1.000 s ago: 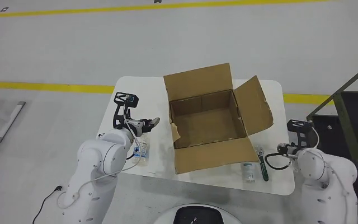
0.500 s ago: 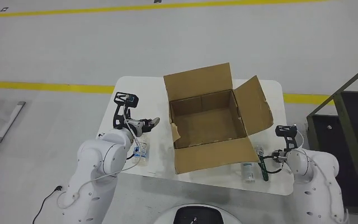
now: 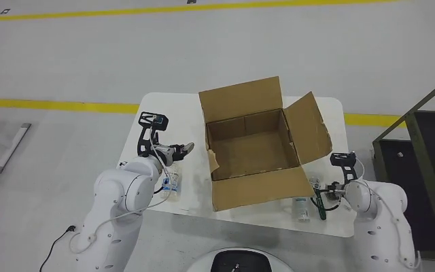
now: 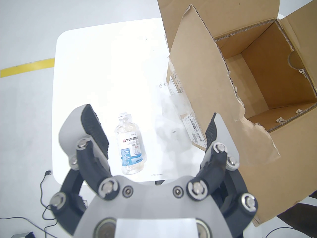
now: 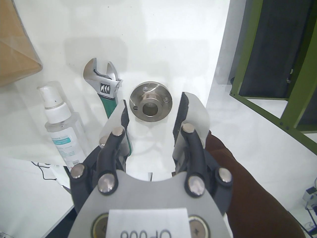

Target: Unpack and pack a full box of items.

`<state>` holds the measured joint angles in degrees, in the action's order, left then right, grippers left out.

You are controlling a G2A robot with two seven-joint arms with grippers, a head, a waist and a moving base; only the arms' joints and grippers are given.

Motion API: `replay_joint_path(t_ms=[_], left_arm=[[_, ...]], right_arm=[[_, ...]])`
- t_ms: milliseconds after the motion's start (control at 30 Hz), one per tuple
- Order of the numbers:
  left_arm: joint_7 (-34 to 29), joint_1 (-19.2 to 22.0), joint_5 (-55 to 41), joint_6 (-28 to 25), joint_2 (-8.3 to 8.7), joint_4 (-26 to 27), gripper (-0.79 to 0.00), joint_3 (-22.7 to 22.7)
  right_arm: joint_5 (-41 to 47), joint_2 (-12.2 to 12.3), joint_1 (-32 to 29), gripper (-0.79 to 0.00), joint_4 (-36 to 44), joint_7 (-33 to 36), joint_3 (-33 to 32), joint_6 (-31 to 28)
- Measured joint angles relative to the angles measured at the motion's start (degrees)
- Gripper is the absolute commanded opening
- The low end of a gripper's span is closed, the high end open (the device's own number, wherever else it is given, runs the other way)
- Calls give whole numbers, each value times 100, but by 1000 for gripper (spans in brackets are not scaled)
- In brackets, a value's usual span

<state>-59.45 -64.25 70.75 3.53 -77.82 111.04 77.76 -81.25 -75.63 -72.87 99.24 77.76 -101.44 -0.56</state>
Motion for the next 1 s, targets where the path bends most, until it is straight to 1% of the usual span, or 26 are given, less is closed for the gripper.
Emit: replay_joint_path(t_ms=[33,67,100,233,267,367,433,500,733,800,867,1000], left_arm=[[0,0,0,0,0,0,0,0],[0,0,0,0,0,0,0,0],[0,0,0,0,0,0,0,0],[0,0,0,0,0,0,0,0],[0,0,0,0,0,0,0,0],[0,0,0,0,0,0,0,0],[0,0,0,0,0,0,0,0],[0,0,0,0,0,0,0,0],[0,0,0,0,0,0,0,0],[0,0,0,0,0,0,0,0],[0,0,0,0,0,0,0,0],[29,-63,83,-49,9,-95,0,-24]], right_arm=[[56,3,-15,-413,93,-79,-45,32],[138,8,-49,-557,254,-245,-129,80],[188,12,-88,-785,384,-414,-202,117],[404,13,-321,-785,824,-1533,-490,282],[503,9,-403,-785,875,-1969,-535,271],[477,7,-549,-785,808,-2991,-508,156],[508,3,-558,-785,722,-3438,-476,157],[512,1,-544,-785,679,-3620,-472,242],[509,1,-543,-785,683,-3592,-474,241],[473,6,-557,-785,706,-3702,-459,179],[386,5,-547,-785,655,-4174,-450,197],[835,-9,-503,-785,546,-5131,-516,248]])
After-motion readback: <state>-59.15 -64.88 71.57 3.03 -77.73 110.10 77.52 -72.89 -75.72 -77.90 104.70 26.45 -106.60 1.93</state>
